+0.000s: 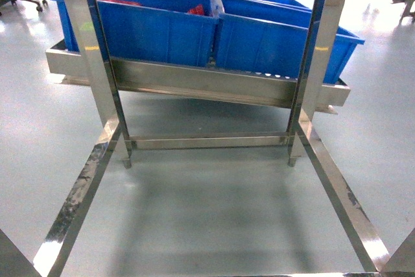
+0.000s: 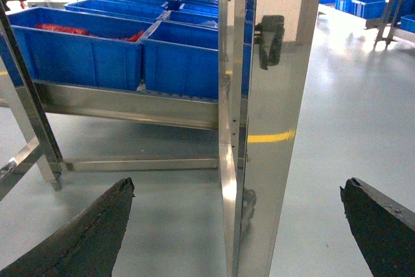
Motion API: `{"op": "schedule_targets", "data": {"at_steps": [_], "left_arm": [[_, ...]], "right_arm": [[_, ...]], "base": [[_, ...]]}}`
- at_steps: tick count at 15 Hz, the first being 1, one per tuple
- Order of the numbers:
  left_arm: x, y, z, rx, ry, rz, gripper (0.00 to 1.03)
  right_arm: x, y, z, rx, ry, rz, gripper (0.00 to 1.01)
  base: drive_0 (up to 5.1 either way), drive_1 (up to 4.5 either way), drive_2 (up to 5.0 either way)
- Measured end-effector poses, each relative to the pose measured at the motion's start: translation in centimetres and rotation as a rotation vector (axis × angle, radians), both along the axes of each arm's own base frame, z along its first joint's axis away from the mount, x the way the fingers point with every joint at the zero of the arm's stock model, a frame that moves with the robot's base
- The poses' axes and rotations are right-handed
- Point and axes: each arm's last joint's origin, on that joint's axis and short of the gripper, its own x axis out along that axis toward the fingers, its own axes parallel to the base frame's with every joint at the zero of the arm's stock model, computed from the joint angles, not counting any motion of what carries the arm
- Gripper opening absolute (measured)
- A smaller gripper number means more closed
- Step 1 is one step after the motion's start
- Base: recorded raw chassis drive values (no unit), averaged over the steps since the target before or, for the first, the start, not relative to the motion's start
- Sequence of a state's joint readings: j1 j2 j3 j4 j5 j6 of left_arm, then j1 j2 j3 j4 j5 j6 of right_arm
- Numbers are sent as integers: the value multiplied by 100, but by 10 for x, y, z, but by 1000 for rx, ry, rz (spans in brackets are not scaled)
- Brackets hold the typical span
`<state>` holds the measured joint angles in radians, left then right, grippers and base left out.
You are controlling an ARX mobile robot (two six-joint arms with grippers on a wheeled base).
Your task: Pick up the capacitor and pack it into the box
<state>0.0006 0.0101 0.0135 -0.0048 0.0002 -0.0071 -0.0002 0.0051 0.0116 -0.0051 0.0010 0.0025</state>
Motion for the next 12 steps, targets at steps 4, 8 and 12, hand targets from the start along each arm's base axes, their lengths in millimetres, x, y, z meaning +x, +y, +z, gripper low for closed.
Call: {"op": "schedule_targets", "data": {"at_steps": [4, 8, 12], "left_arm": [[0, 0, 0, 0, 0, 0, 98], [0, 0, 0, 0, 0, 0, 98], [0, 0, 0, 0, 0, 0, 98]], "right_arm": [[0, 0, 0, 0, 0, 0, 98], [0, 0, 0, 0, 0, 0, 98], [0, 0, 0, 0, 0, 0, 98]], "base": [[0, 0, 0], [0, 0, 0], [0, 0, 0]]}}
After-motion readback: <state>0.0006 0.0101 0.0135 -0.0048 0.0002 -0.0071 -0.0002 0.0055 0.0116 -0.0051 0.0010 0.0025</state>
